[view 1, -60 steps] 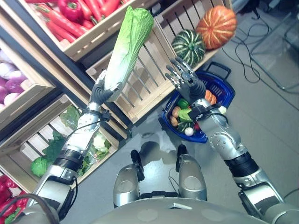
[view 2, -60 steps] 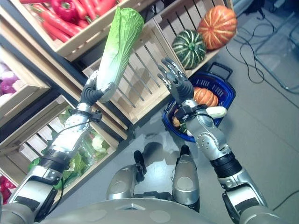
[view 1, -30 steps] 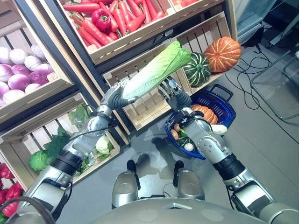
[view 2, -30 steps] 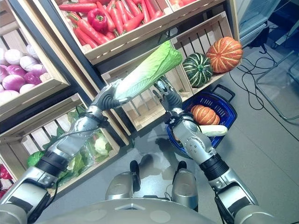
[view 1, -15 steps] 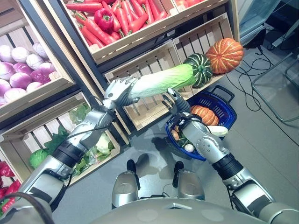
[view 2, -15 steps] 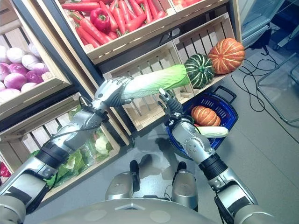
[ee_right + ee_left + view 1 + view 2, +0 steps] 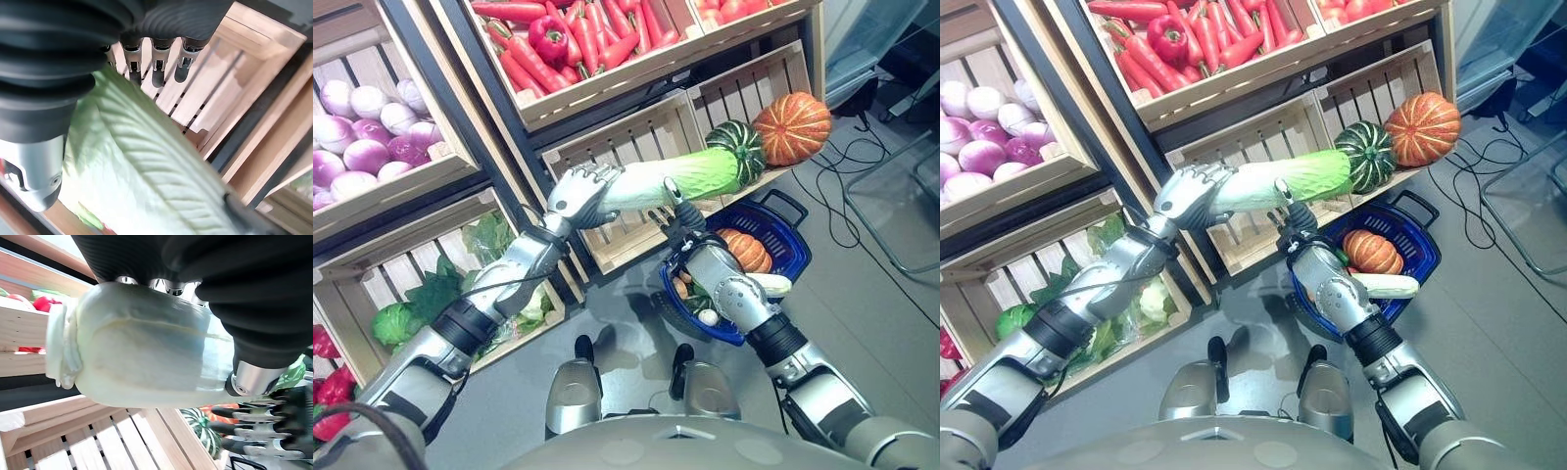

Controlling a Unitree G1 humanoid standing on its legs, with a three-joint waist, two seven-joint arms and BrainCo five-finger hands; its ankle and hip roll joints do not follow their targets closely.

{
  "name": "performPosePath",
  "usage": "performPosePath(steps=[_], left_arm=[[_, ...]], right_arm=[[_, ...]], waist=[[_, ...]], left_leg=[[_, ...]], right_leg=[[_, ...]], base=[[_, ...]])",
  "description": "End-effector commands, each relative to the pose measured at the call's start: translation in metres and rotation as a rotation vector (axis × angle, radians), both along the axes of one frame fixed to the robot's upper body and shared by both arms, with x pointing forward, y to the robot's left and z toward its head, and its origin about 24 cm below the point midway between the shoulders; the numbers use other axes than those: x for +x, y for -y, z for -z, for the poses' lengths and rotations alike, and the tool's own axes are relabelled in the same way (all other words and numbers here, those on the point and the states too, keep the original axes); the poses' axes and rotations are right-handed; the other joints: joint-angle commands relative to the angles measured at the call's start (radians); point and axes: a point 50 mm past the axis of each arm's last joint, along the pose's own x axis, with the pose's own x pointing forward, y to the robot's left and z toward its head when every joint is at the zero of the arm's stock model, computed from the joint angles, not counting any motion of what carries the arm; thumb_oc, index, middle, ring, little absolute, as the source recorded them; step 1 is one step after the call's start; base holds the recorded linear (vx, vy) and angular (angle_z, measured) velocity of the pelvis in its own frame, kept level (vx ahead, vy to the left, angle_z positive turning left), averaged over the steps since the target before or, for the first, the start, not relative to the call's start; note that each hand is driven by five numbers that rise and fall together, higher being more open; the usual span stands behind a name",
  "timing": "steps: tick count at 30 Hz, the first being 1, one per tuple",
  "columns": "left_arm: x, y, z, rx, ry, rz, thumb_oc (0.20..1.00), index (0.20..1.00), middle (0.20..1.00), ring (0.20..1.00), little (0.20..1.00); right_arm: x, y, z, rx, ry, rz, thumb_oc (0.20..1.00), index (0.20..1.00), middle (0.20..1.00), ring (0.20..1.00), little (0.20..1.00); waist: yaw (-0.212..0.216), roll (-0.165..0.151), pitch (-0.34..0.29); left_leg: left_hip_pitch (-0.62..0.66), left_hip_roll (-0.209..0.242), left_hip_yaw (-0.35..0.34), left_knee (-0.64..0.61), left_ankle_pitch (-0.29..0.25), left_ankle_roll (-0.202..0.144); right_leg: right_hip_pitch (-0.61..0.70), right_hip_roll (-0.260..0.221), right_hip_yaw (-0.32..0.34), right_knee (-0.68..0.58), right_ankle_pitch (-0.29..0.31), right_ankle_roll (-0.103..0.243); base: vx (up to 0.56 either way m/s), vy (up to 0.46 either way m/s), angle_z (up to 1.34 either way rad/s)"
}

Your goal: Pick up fruits and vegetables into the basket

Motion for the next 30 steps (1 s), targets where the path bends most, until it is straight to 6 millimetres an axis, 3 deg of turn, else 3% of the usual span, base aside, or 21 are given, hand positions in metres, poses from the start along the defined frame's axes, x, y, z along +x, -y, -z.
performPosePath(steps=[1, 9, 15, 16, 18, 19, 28, 29, 30], left_arm=[[-0.022, 0.035, -0.017, 0.079, 0.157, 0.238, 0.2, 0.2, 0.2, 0.2, 0.2], [-0.03, 0.037, -0.005, 0.167, 0.135, 0.299, 0.2, 0.2, 0.2, 0.2, 0.2], [-0.029, 0.046, 0.004, 0.219, 0.071, 0.304, 0.2, 0.2, 0.2, 0.2, 0.2], [-0.03, 0.047, 0.005, 0.224, 0.054, 0.307, 0.2, 0.2, 0.2, 0.2, 0.2], [-0.032, 0.048, 0.006, 0.231, 0.043, 0.309, 0.2, 0.2, 0.2, 0.2, 0.2], [-0.032, 0.048, 0.007, 0.233, 0.04, 0.31, 0.2, 0.2, 0.2, 0.2, 0.2], [-0.041, 0.044, 0.012, 0.232, -0.01, 0.303, 0.2, 0.2, 0.2, 0.2, 0.2], [-0.041, 0.043, 0.013, 0.206, -0.04, 0.291, 0.351, 0.351, 0.351, 0.351, 0.351], [-0.04, 0.042, 0.014, 0.188, -0.064, 0.281, 0.922, 0.922, 0.922, 0.922, 0.922]], right_arm=[[0.025, -0.019, -0.067, 0.252, 0.182, 0.028, 1.0, 1.0, 1.0, 1.0, 1.0], [0.045, -0.002, -0.061, 0.299, 0.088, 0.144, 1.0, 1.0, 1.0, 1.0, 1.0], [0.062, 0.015, -0.066, 0.293, 0.112, 0.243, 1.0, 1.0, 1.0, 1.0, 1.0], [0.064, 0.019, -0.071, 0.297, 0.154, 0.26, 0.9, 0.9, 0.9, 0.9, 0.9], [0.066, 0.022, -0.077, 0.296, 0.205, 0.278, 0.235, 0.235, 0.235, 0.235, 0.235], [0.066, 0.023, -0.078, 0.293, 0.219, 0.285, 0.2, 0.2, 0.2, 0.2, 0.2], [0.065, 0.037, -0.106, 0.135, 0.497, 0.254, 0.2, 0.2, 0.2, 0.2, 0.2], [0.064, 0.038, -0.107, 0.104, 0.524, 0.25, 0.2, 0.2, 0.2, 0.2, 0.2], [0.062, 0.04, -0.108, 0.075, 0.546, 0.249, 0.2, 0.2, 0.2, 0.2, 0.2]], waist=[[0.004, -0.033, -0.003], [0.023, -0.026, -0.014], [0.026, -0.021, -0.03], [0.026, -0.018, -0.032], [0.025, -0.014, -0.031], [0.025, -0.013, -0.03], [0.008, 0.013, -0.016], [0.005, 0.014, -0.013], [0.003, 0.014, -0.012]], left_leg=[[0.031, -0.02, 0.025, 0.09, -0.193, 0.031], [0.035, -0.02, 0.017, 0.09, -0.196, 0.03], [0.048, -0.017, 0.015, 0.084, -0.198, 0.029], [0.05, -0.017, 0.013, 0.083, -0.198, 0.028], [0.05, -0.017, 0.011, 0.083, -0.199, 0.027], [0.05, -0.018, 0.011, 0.083, -0.199, 0.027], [0.046, -0.022, 0.003, 0.078, -0.194, 0.027], [0.045, -0.021, 0.005, 0.079, -0.194, 0.027], [0.045, -0.021, 0.005, 0.078, -0.193, 0.027]], right_leg=[[0.075, -0.043, 0.027, -0.093, 0.007, 0.082], [0.086, -0.044, 0.019, -0.097, 0.008, 0.082], [0.095, -0.043, 0.019, -0.099, 0.008, 0.085], [0.095, -0.043, 0.02, -0.098, 0.007, 0.085], [0.094, -0.045, 0.02, -0.097, 0.006, 0.087], [0.093, -0.045, 0.021, -0.097, 0.006, 0.087], [0.084, -0.049, 0.025, -0.094, 0.004, 0.088], [0.083, -0.049, 0.025, -0.093, 0.002, 0.088], [0.083, -0.048, 0.027, -0.094, 0.003, 0.088]], base=[[0.0, 0.0, 0.0], [0.0, -0.004, 0.02], [0.04, 0.006, 0.04], [0.02, 0.02, 0.1], [0.01, 0.012, 0.03], [0.0, 0.0, 0.0], [-0.01, 0.024, -0.01], [0.0, 0.0, 0.0], [0.0, 0.0, 0.0]])
